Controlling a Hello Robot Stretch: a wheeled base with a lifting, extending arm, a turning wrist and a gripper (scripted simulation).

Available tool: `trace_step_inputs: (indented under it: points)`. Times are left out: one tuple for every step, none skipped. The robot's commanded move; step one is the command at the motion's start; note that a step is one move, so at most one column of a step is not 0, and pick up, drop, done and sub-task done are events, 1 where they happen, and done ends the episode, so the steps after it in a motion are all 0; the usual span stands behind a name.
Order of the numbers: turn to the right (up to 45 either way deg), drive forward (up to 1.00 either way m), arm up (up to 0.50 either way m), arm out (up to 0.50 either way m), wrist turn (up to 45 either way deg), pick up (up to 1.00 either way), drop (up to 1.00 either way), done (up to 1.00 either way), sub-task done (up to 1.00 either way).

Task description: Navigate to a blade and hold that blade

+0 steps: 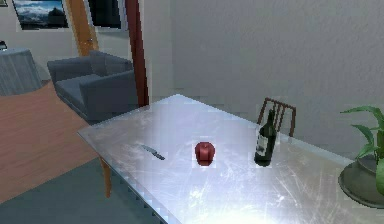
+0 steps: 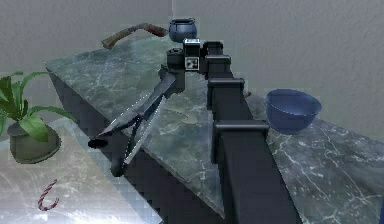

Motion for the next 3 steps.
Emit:
trace_step_inputs:
  points:
    - [0.0, 0.0, 0.0, 0.0, 45.0, 0.0, 0.0, 0.0, 0.0]
    - [0.0, 0.0, 0.0, 0.0, 45.0, 0.0, 0.0, 0.0, 0.0]
    - [0.0, 0.0, 0.0, 0.0, 45.0, 0.0, 0.0, 0.0, 0.0]
